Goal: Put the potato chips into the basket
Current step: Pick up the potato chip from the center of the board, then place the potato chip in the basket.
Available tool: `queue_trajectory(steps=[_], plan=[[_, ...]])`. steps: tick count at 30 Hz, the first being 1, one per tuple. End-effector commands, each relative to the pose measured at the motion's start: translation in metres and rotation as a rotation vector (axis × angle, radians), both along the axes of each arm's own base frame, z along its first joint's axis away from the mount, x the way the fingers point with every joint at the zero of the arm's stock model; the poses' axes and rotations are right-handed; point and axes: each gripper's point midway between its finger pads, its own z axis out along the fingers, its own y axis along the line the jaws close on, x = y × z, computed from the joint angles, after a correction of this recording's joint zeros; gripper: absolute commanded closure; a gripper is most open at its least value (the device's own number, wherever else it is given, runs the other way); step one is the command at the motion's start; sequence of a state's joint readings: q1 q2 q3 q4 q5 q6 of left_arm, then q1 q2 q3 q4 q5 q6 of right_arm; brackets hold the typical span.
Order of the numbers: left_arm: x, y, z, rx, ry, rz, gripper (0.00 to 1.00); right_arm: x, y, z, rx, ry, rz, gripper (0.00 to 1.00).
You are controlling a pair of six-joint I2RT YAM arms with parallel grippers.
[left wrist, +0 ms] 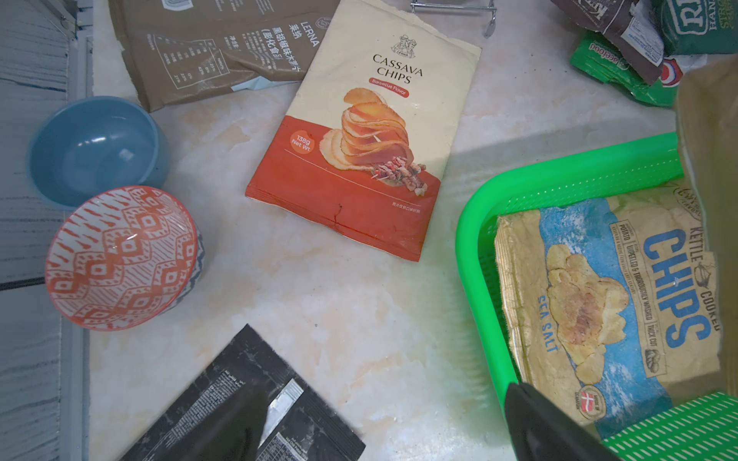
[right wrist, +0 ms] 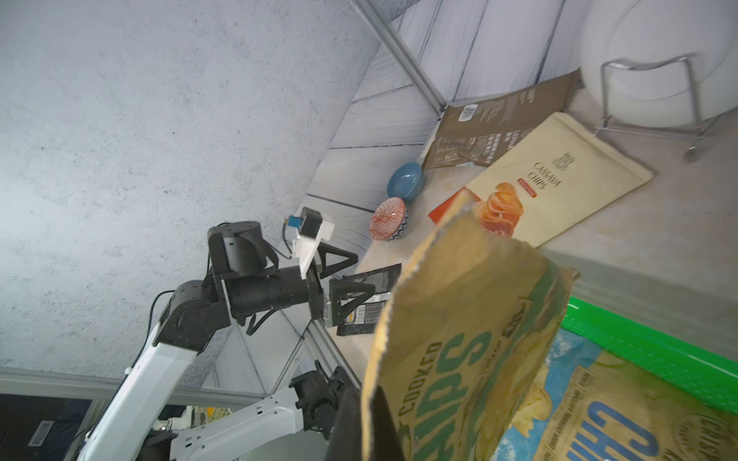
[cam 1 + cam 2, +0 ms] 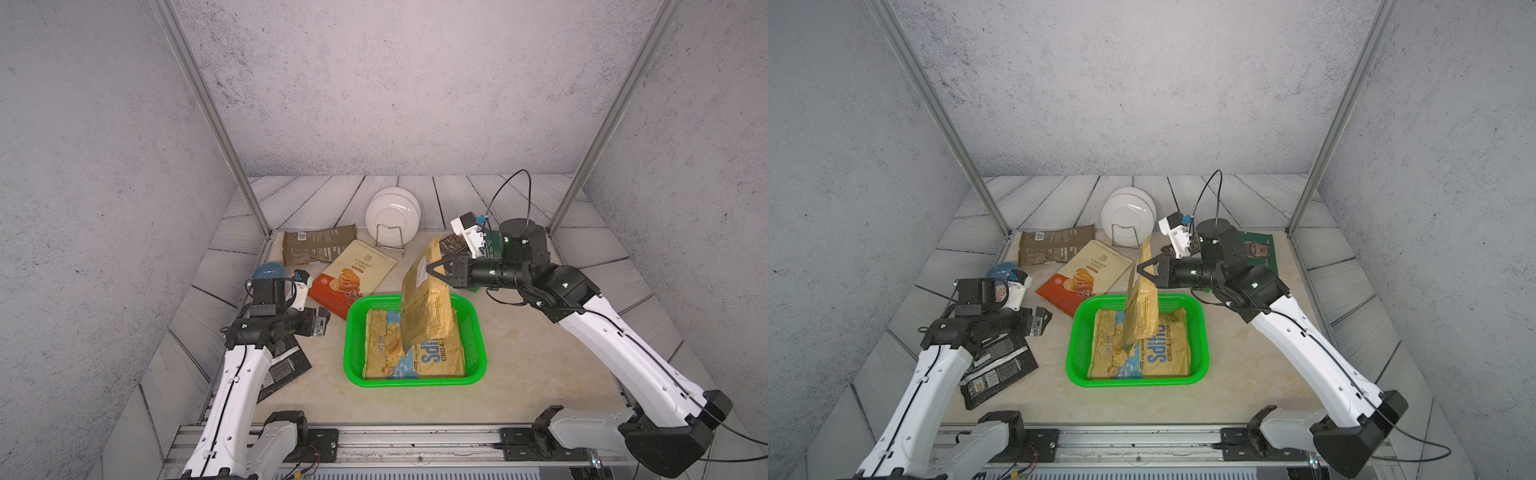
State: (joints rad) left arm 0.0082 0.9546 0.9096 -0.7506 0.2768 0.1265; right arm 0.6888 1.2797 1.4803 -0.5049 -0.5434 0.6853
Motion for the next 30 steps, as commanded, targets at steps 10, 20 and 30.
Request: queue_trajectory(steps=[10,20,30], plan=[[0.003,-0.001,-0.003,0.002,0.002,-0.004,0.00,-0.021,0.087,0.006,0.111,-0.033,0.110,1.00],[0.004,-0.002,-0.004,0.000,0.007,-0.003,0.00,-0.017,0.130,-0.019,0.168,0.034,0.124,1.00],[0.003,-0.003,-0.004,-0.007,0.006,-0.008,0.00,-0.005,0.126,-0.040,0.144,0.025,0.044,1.00]])
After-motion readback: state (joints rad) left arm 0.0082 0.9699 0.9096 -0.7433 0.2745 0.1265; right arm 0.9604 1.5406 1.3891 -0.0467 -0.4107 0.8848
